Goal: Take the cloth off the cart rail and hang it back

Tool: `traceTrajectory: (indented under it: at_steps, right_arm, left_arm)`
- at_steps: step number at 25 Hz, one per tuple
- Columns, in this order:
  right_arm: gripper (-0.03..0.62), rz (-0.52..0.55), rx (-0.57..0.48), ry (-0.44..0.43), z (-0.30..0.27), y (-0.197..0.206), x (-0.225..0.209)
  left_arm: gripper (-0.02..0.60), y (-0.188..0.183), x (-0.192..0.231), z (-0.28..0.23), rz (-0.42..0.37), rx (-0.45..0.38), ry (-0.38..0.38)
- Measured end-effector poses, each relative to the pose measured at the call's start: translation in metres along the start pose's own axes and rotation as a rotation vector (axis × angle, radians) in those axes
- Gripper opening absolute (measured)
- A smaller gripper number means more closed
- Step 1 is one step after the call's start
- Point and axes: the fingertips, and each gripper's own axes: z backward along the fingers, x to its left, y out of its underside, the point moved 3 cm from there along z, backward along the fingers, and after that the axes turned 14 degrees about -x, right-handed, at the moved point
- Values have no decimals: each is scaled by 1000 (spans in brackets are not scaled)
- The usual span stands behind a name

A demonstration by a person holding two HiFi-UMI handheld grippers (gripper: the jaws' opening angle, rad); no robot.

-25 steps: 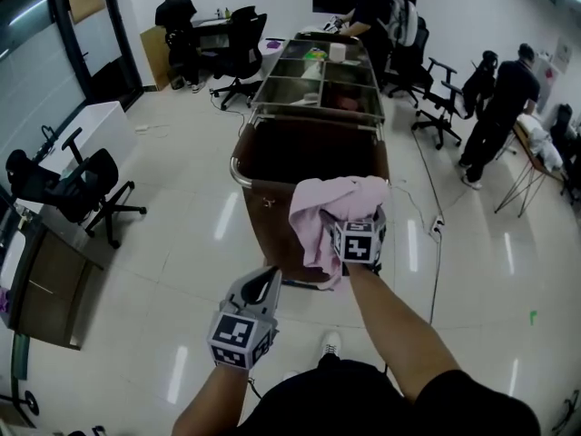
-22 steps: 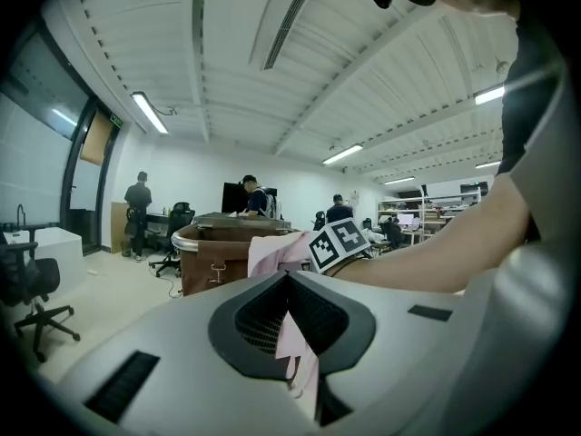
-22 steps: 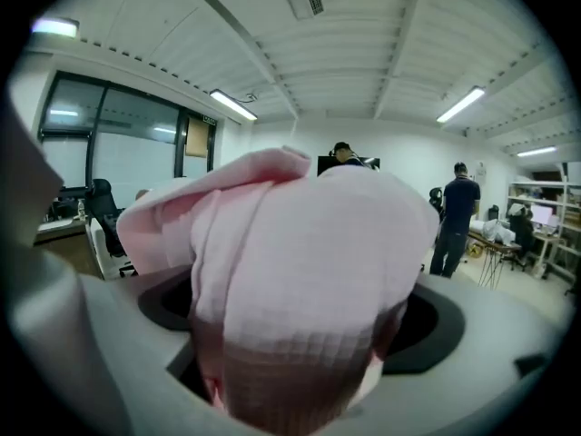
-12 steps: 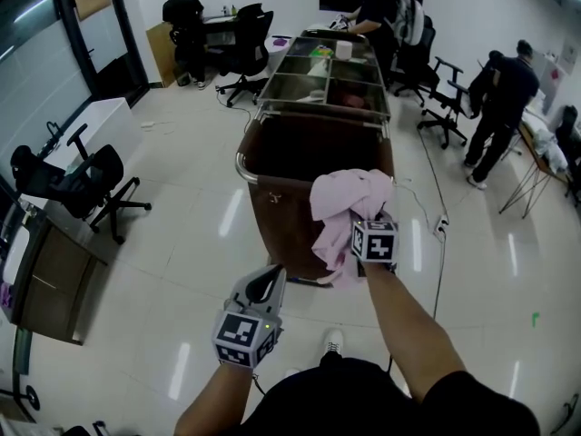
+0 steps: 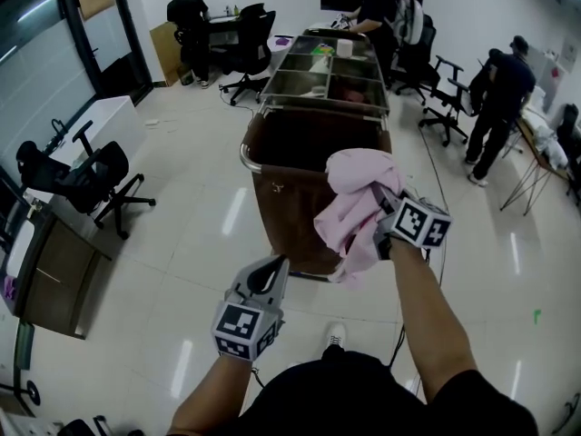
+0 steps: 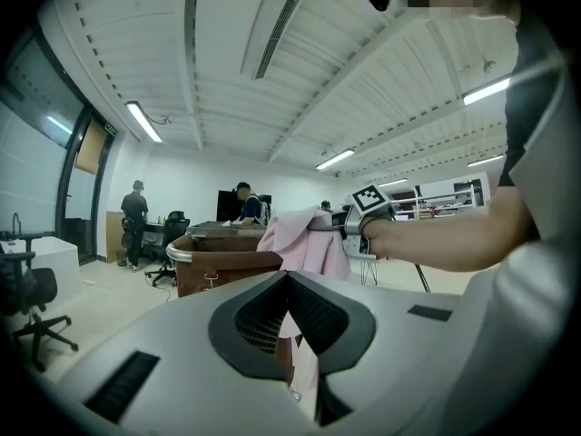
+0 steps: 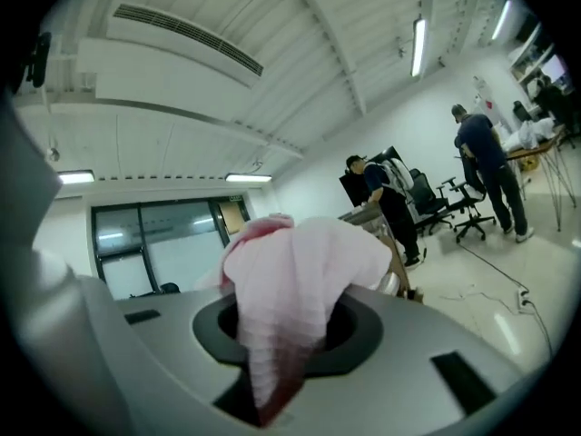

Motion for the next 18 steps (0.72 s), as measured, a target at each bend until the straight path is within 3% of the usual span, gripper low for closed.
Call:
traceTrajectory:
  at_steps: [6,12,18]
  right_arm:
    - [114,0,-131,-73,26,-78,38]
    - [114,113,-260,-215,80,-167,93]
    - [114,82,-296,-206,146,-201,103]
  left_arm:
    - [0,-12,-4,25,0,-25,-9]
    - [0,-23,-5,45,15,-65,-9]
    - [0,-24,-13,54,19,-72,21]
